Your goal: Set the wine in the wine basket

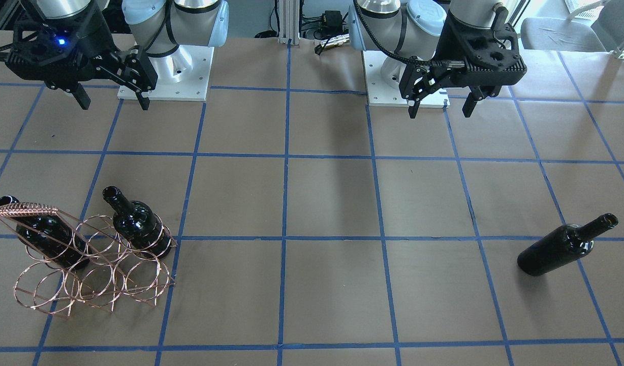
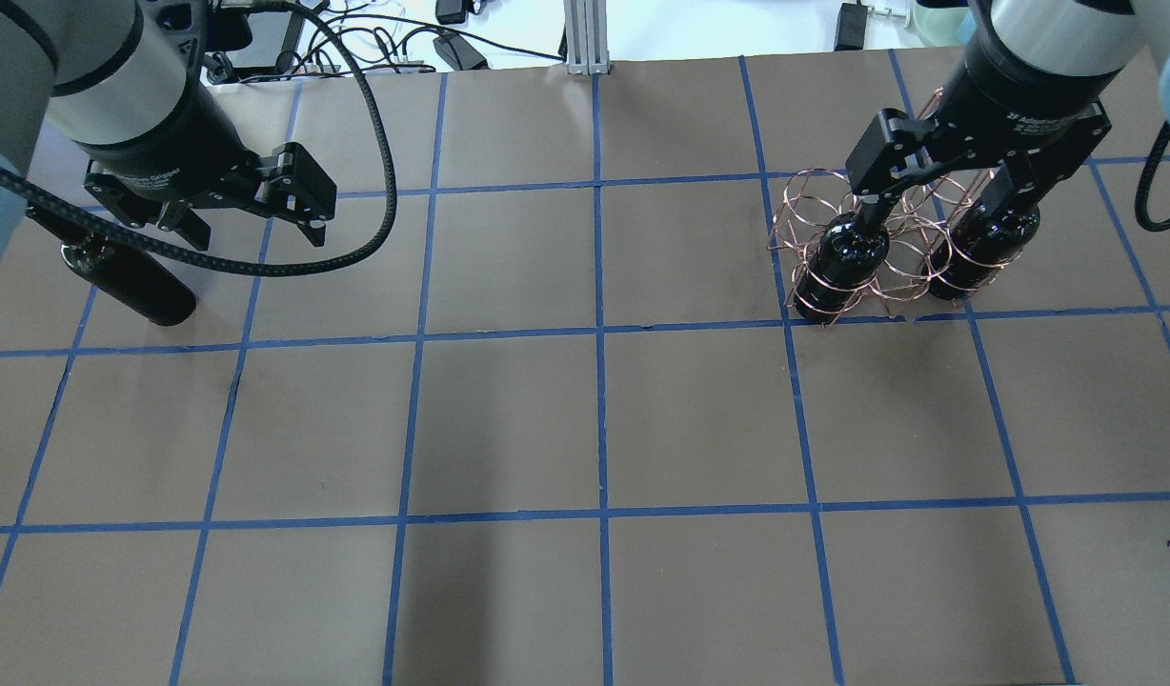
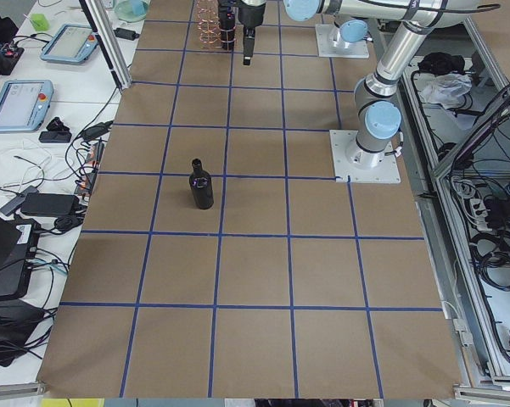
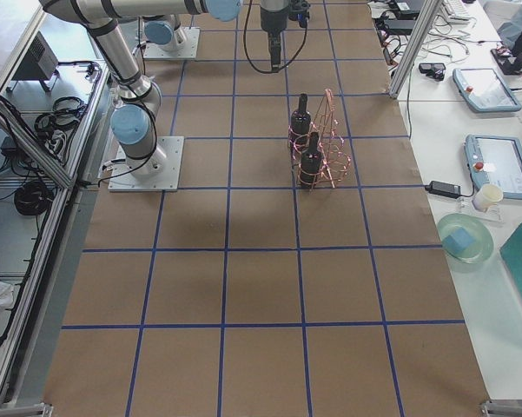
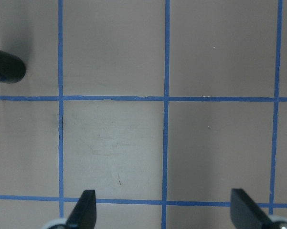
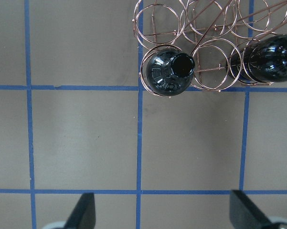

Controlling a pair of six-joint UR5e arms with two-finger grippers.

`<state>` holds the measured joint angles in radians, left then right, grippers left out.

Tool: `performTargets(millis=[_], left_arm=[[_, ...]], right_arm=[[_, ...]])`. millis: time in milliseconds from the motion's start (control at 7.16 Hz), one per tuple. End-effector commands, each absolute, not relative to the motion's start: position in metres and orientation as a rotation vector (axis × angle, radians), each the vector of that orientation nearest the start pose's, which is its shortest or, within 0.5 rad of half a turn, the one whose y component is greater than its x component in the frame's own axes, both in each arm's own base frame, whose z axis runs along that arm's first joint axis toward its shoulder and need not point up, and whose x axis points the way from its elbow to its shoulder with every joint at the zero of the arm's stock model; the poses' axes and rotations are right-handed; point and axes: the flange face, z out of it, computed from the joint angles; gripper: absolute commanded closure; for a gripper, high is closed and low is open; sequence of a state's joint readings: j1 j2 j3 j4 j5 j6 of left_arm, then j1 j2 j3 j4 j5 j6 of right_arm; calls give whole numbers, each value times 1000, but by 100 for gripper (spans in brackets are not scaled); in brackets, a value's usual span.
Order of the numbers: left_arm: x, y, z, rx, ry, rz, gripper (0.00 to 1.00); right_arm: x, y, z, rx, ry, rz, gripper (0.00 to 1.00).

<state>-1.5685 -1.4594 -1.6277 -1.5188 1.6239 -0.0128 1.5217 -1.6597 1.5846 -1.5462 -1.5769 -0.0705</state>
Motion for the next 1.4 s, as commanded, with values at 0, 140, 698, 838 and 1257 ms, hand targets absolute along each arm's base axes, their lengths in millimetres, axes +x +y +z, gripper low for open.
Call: performTargets(millis=[0,140,698,838,1257], left_arm=[[-127,-453,517,-25,3084,-152,0],[-127,-453,517,-23,3085,-149,0],[-121,-455,520,-30,3083,-158,0],[-121,-455,521,-26,3084,-160,0],[-115,-458,520,-44,3082,-160,0]], right_arm=[[110,-464,521,-31,3150,-79,0],[110,-464,521,-34,3150,-79,0],[110,-464,521,-31,3150,-79,0],[110,-464,521,-34,3150,-79,0],[110,-464,521,-34,3150,-79,0]])
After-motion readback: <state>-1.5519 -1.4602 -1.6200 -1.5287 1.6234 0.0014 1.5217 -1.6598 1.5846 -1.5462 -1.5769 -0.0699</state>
